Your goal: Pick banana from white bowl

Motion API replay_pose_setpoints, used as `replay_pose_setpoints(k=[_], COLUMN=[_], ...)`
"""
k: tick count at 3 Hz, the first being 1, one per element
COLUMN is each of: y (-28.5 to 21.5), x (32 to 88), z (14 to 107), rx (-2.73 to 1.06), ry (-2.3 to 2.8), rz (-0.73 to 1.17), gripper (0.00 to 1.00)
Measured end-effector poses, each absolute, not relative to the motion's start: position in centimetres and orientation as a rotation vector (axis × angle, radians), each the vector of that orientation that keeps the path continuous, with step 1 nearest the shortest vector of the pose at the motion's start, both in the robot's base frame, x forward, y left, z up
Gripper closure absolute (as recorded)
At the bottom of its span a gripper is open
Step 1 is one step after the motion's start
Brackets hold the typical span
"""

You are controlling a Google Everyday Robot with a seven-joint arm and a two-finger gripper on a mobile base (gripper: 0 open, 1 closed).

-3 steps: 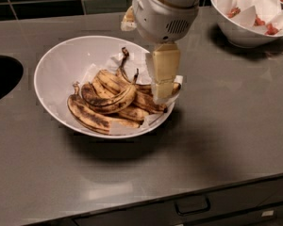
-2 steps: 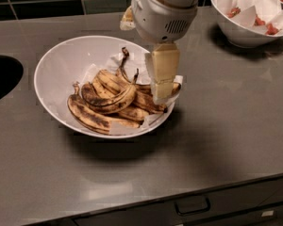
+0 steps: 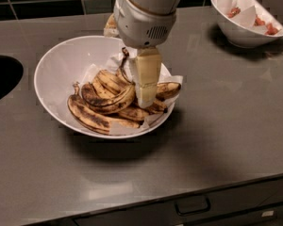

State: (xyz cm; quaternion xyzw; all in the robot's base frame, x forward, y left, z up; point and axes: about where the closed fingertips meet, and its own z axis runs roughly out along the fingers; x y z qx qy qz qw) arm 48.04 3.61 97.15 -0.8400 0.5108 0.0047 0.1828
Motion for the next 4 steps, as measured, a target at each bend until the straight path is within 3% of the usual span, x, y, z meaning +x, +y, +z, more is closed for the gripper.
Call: replay_pose_setpoints(k=[2, 4], y=[5.4, 5.7], x=[46.0, 44.8], z=[96.0, 94.3], rx=[-2.384, -2.371], ry=[1.421, 1.419], rz=[0.065, 0.118], gripper=[0.19, 0.20])
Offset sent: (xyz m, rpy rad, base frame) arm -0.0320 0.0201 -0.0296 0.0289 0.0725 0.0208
